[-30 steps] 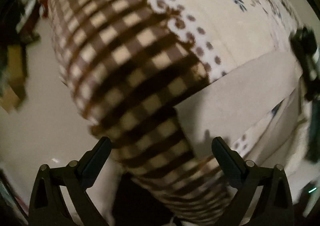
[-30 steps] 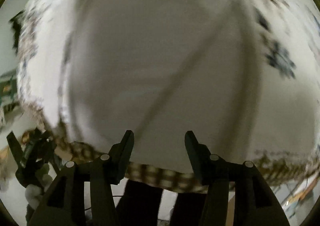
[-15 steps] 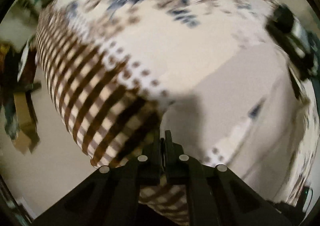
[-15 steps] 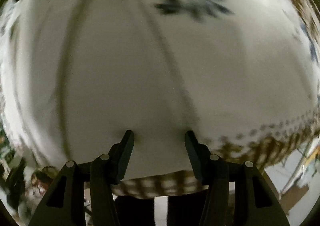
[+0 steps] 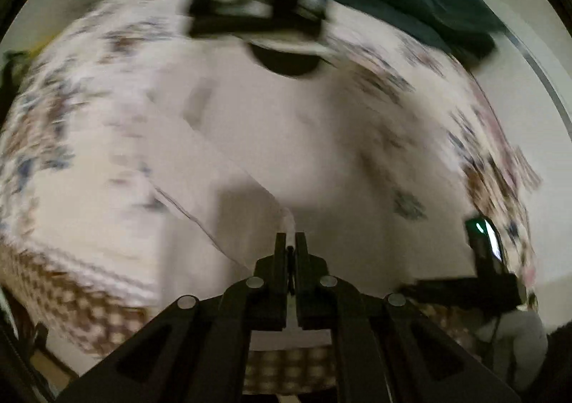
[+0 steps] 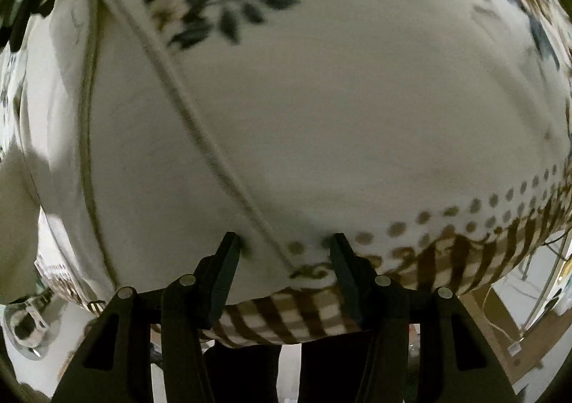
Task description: Fold small clothes
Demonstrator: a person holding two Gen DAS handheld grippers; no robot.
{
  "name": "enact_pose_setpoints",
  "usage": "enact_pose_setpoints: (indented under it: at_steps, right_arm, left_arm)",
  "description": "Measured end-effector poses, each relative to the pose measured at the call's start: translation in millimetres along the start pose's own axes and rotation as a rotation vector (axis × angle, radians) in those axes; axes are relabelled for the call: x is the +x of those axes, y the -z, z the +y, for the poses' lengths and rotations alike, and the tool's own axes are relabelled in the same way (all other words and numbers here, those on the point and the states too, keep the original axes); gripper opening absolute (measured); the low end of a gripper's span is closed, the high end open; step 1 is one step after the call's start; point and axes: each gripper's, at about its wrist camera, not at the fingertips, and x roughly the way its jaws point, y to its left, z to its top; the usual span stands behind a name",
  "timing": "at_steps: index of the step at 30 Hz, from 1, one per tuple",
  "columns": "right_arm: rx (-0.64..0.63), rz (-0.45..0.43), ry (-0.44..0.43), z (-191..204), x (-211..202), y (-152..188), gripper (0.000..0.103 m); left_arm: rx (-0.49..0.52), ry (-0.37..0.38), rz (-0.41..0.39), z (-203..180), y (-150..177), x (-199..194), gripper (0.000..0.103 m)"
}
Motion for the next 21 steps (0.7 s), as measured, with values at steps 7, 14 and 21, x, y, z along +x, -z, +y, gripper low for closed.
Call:
enact_pose_setpoints:
  at_steps: [7,14,21]
  right_arm:
    - [0.021,0.002,-0.027,-45.0,-22.3,-17.5,0.055]
    - [-0.004,0.018,-0.120,-70.8,-60.3,-31.4,0.061]
    - [-0.035,0.099,-0.196,-98.1,-47.9,-30.7,0.061]
  left_arm:
    - [0.039,0.036,0.180,-36.2,18.7,64.0,0.007]
    - [-0.117,-0.031,0.193,31.1,32.7,43.0,0.090]
    - [-0.379,-0.201,0.272,157.4,81.1,47.9,0.088]
